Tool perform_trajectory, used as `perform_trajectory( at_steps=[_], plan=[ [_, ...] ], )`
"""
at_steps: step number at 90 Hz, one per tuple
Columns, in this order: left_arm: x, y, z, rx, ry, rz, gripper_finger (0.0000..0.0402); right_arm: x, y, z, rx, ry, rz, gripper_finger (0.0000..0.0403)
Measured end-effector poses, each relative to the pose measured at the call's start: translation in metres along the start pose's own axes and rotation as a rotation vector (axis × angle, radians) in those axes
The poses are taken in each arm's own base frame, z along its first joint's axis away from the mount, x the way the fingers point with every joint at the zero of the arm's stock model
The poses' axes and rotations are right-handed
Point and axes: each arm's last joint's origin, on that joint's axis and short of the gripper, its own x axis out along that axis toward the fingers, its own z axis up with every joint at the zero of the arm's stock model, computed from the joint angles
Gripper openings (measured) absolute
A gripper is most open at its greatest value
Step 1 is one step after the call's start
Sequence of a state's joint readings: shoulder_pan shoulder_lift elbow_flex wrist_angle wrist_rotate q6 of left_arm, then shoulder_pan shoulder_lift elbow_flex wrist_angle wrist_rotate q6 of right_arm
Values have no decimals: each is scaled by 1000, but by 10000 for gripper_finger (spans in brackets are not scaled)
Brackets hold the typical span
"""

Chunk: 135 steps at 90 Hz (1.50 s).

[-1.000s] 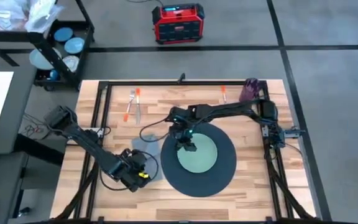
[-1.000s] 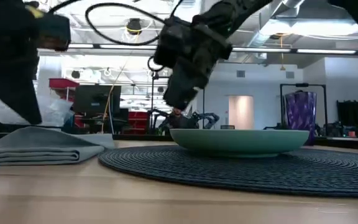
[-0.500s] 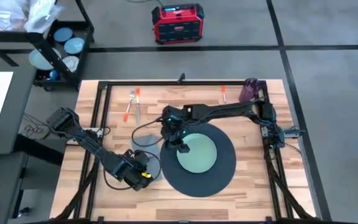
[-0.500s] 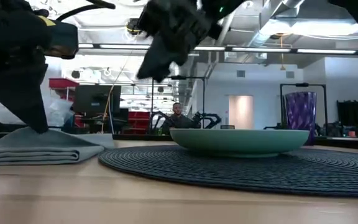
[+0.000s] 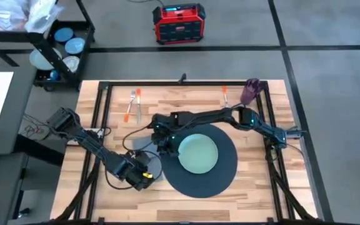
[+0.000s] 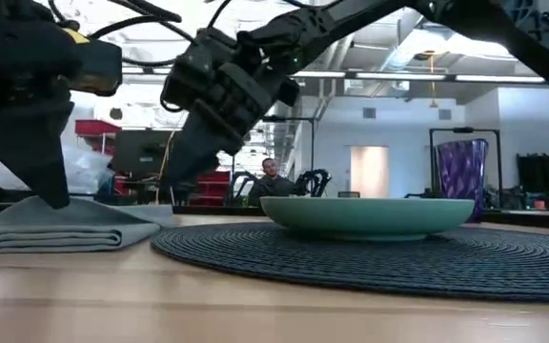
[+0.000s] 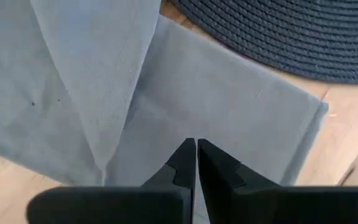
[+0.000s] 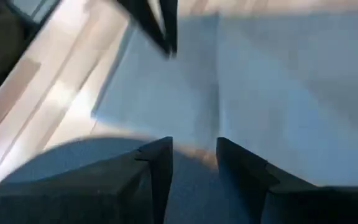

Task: Set table place
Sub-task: Fold the grey napkin

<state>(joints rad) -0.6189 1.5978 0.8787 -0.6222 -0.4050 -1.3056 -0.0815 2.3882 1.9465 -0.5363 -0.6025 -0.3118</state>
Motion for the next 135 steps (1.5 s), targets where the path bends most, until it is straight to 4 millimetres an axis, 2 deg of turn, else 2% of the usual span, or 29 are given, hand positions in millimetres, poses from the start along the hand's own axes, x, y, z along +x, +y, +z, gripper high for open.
perform_trajectory(
  at_steps=[16,47,67,82,97,109,125,135],
  plan=[
    [0,-3,1,-18,-9,-31,0,-7,-6,1,26,-16,-15,113],
    [0,-5,3,-37,-17,-54,0,8,-7,-5,19,-3,-13,113],
    [0,-6,3,-57,-18,-59,0,28,-18,-19,40,13,-31,113],
    [0,-8,4,-68,-23,-80,0,47,-19,-28,67,2,29,113],
    [0,-9,4,-71,-24,-87,0,50,-17,-29,81,9,27,110],
    [0,-9,5,-74,-26,-88,0,48,-17,-29,122,22,2,85],
    [0,-10,5,-80,-30,-103,0,47,-19,-30,146,40,-45,12],
    [0,-10,5,-81,-30,-104,0,46,-21,-31,162,43,-47,3]
  ],
)
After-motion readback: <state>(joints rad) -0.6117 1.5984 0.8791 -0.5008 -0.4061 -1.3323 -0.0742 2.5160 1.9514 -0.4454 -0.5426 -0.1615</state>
